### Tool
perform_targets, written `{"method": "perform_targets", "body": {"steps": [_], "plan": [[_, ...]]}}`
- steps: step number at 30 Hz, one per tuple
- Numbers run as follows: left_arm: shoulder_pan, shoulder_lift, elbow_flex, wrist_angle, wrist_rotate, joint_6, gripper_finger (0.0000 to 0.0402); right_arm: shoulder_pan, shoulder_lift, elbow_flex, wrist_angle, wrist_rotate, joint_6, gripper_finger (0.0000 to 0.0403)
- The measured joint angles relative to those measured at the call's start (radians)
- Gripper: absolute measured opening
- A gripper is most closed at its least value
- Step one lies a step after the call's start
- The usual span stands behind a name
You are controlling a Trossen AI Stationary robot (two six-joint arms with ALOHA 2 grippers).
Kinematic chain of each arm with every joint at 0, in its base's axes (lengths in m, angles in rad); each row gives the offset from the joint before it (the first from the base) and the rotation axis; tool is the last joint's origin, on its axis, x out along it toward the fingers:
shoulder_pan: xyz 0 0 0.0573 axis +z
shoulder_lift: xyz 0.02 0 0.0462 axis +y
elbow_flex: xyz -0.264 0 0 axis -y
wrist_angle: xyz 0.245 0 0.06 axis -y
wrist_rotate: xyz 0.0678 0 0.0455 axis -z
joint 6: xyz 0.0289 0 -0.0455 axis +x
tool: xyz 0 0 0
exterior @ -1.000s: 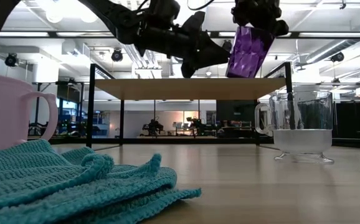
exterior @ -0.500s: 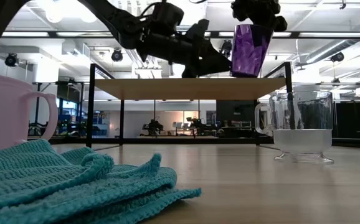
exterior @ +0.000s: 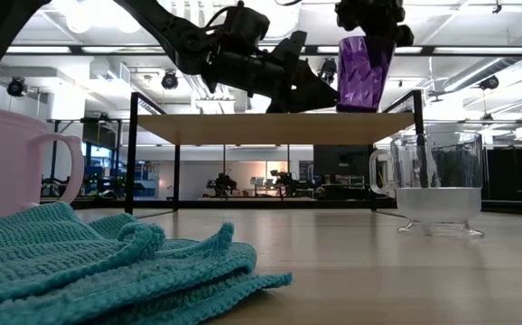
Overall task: Stack small to large cups/mugs on shelf
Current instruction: Put the purple cup on the shelf
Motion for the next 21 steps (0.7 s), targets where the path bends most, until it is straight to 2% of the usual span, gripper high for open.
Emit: {"method": "perform_targets", "body": {"steps": [21], "plan": [[-0.012, 0.000, -0.001, 0.002, -0.002, -0.001, 0.0075, -0.008, 0.001, 0.000, 0.025, -0.007, -0.019, 0.0009]]}}
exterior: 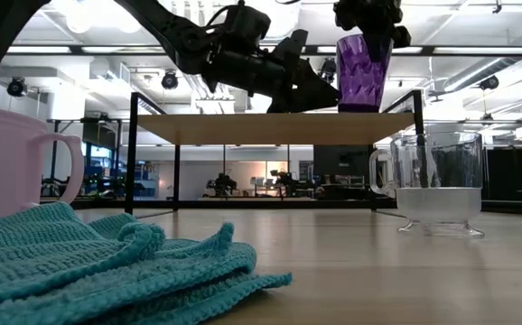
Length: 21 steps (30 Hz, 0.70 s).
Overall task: Stack small to large cups/mugs on shelf
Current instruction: Put the purple cup on the shelf
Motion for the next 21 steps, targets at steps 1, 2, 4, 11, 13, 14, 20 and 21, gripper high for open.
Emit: {"method": "perform_targets", "body": {"steps": [1, 2, 4, 11, 13, 14, 20, 21], "plan": [[-0.001, 0.000, 0.000, 0.000, 0.000, 0.000, 0.0075, 0.000, 0.000, 0.000, 0.002, 0.000, 0.000, 0.0009], [-0.003, 0.000, 0.000, 0.000, 0.000, -0.001, 0.0075, 0.000, 0.000, 0.000, 0.005, 0.000, 0.000, 0.0009], [-0.007, 0.009, 0.000, 0.009, 0.000, -0.002, 0.0075, 0.000, 0.000, 0.000, 0.009, 0.000, 0.000, 0.0009], [-0.012, 0.021, 0.000, 0.016, 0.003, -0.044, 0.0075, 0.000, 0.002, -0.002, 0.021, 0.000, 0.000, 0.0010], [-0.012, 0.019, 0.000, 0.014, 0.003, -0.038, 0.0075, 0.000, 0.002, -0.002, 0.021, 0.010, 0.000, 0.0010], [-0.012, 0.016, 0.000, 0.009, 0.003, -0.036, 0.0075, 0.000, 0.002, -0.002, 0.022, 0.012, 0.000, 0.0010], [-0.005, -0.015, 0.000, -0.047, 0.003, -0.018, 0.0075, 0.001, 0.002, -0.002, 0.031, 0.018, 0.001, 0.0010], [-0.004, -0.018, 0.000, -0.057, 0.003, -0.017, 0.0075, 0.001, 0.002, -0.002, 0.032, 0.018, 0.001, 0.0010]]}}
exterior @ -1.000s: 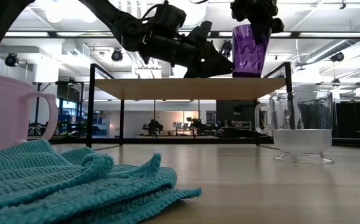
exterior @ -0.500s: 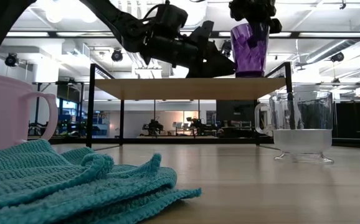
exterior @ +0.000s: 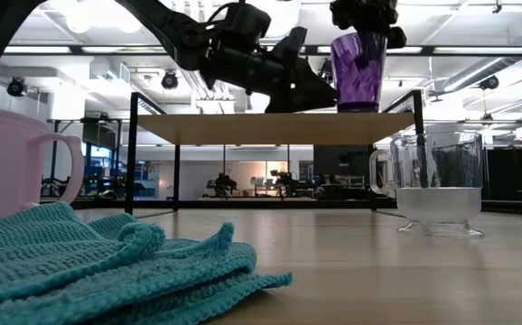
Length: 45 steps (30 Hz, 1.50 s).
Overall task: Stack small to large cups/mugs on shelf
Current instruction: Put the purple cup on the shelf, then put the pink mug on the shelf
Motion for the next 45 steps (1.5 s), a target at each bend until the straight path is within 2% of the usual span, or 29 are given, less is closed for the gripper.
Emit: {"method": "perform_targets", "body": {"steps": [17, 29, 35, 45], "plan": [[0.006, -0.001, -0.013, -0.022, -0.002, 0.002, 0.0075, 0.000, 0.000, -0.056, 0.005, 0.005, -0.004, 0.0012], [0.011, -0.001, -0.011, -0.015, -0.005, 0.022, 0.0075, 0.000, 0.000, -0.057, 0.037, 0.011, 0.003, 0.0060], [0.012, -0.001, -0.010, -0.014, -0.005, 0.022, 0.0075, 0.000, -0.001, -0.057, 0.037, 0.086, 0.002, 0.0075], [0.022, -0.035, -0.011, -0.074, -0.004, 0.024, 0.0075, 0.000, -0.003, 0.038, 0.016, 0.081, 0.003, 0.0073]]}}
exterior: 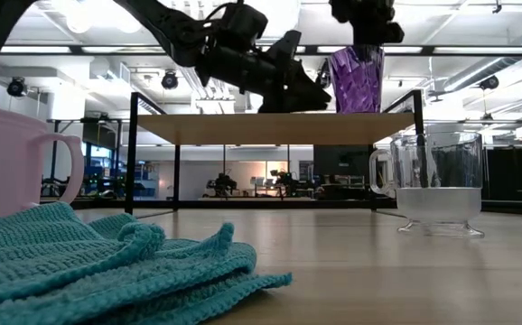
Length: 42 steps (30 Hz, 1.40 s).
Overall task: Stack small to large cups/mugs on shelf
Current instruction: Put the pink mug on the shelf
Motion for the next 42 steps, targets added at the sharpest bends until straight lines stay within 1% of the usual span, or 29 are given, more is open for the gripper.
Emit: {"method": "perform_targets", "body": {"steps": [3, 5, 8, 12, 13, 15, 19, 22, 27, 31, 35, 38, 42], "plan": [[0.004, -0.038, 0.000, -0.072, 0.000, 0.006, 0.0075, 0.001, 0.000, 0.061, -0.053, -0.005, 0.017, 0.0074], [0.005, -0.067, 0.000, -0.125, 0.001, 0.026, 0.0075, 0.002, -0.001, 0.111, -0.096, -0.027, 0.046, 0.0075], [0.005, -0.131, -0.002, -0.217, 0.001, 0.048, 0.0075, 0.002, -0.015, 0.171, -0.088, -0.141, 0.095, 0.0077], [0.003, -0.247, -0.002, -0.339, 0.004, 0.095, 0.0075, 0.020, -0.033, 0.237, -0.091, -0.353, 0.145, 0.0076], [0.002, -0.279, -0.003, -0.369, 0.004, 0.105, 0.0075, 0.028, -0.036, 0.248, -0.090, -0.390, 0.160, 0.0075], [-0.004, -0.349, -0.004, -0.425, 0.005, 0.125, 0.0075, 0.061, -0.039, 0.262, -0.090, -0.412, 0.208, 0.0075], [-0.019, -0.493, -0.006, -0.547, 0.006, 0.164, 0.0075, 0.147, -0.044, 0.266, -0.091, -0.413, 0.262, 0.0077], [-0.026, -0.599, -0.006, -0.659, 0.007, 0.162, 0.0075, 0.233, -0.037, 0.254, -0.092, -0.406, 0.303, 0.0074], [-0.040, -0.763, -0.005, -0.854, 0.006, 0.156, 0.0075, 0.393, -0.008, 0.221, -0.080, -0.339, 0.355, 0.0073], [-0.058, -0.857, -0.007, -1.028, 0.015, 0.161, 0.0075, 0.504, 0.024, 0.190, -0.025, -0.234, 0.360, 0.0072], [-0.102, -0.897, -0.014, -1.187, 0.044, 0.162, 0.0075, 0.569, 0.079, 0.185, 0.069, -0.145, 0.359, 0.0071], [-0.153, -0.898, -0.030, -1.272, 0.048, 0.159, 0.0075, 0.593, 0.124, 0.185, 0.134, -0.088, 0.351, 0.0075], [-0.225, -0.862, -0.070, -1.369, 0.046, 0.147, 0.0075, 0.598, 0.184, 0.185, 0.156, -0.071, 0.341, 0.0077]]}}
